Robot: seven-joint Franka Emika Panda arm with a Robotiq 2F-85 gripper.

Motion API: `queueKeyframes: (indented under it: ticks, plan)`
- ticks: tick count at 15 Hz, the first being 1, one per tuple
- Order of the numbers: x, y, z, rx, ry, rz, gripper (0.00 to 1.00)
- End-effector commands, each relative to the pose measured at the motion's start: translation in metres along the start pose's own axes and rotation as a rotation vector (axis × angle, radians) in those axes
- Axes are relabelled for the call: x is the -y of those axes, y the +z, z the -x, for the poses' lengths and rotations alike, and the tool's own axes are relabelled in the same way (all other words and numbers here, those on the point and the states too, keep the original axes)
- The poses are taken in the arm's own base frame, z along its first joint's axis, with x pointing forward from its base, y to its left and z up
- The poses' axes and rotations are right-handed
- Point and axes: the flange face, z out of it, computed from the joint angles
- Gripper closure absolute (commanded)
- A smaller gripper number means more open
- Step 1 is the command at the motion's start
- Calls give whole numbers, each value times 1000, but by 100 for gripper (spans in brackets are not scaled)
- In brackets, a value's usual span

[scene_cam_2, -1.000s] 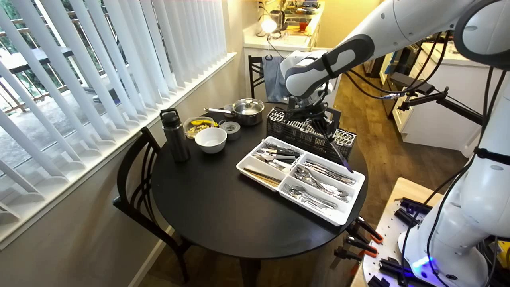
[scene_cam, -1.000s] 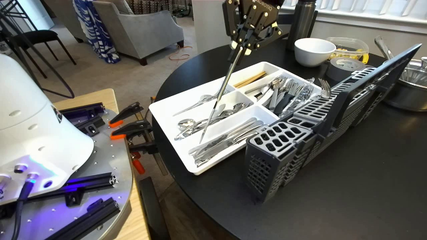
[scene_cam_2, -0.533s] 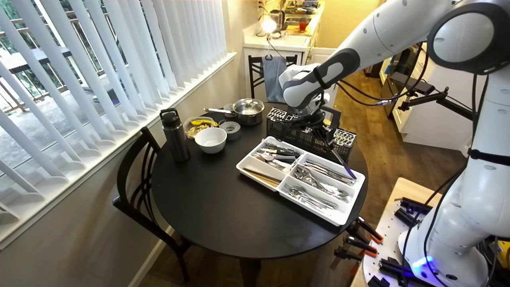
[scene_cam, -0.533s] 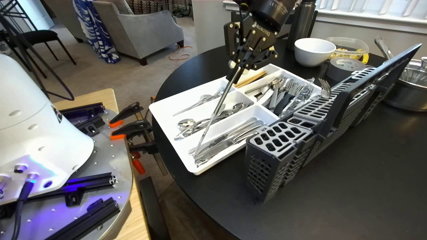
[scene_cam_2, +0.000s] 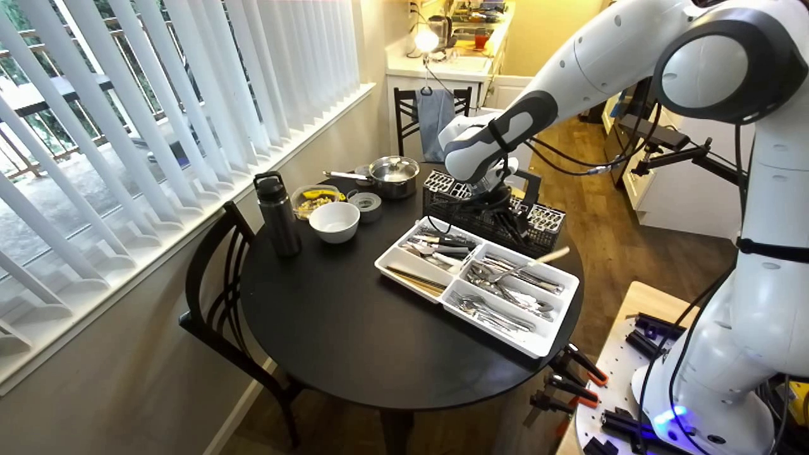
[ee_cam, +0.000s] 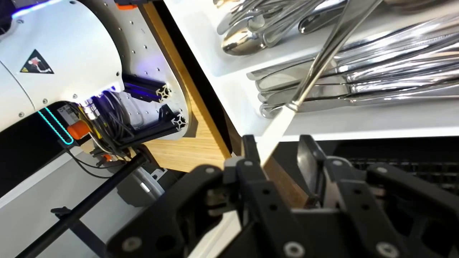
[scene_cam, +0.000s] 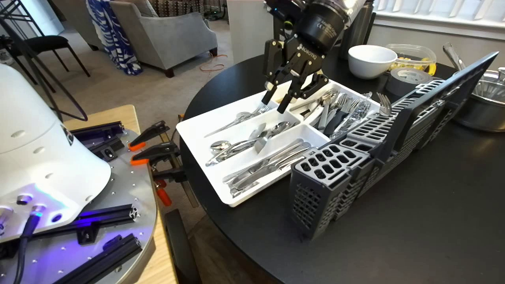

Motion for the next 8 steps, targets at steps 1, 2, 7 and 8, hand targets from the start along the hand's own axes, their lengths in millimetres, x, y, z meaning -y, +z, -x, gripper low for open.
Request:
queueKeyframes:
  ticks: [1, 2, 7, 8]
  plan:
    - [-1, -6, 1, 21, -16, -23, 34]
    - [-2, -7, 1, 21, -19, -32, 28]
    - [-4, -16, 2, 35, -35, -94, 1]
    - [-4, -17, 2, 36, -44, -104, 0]
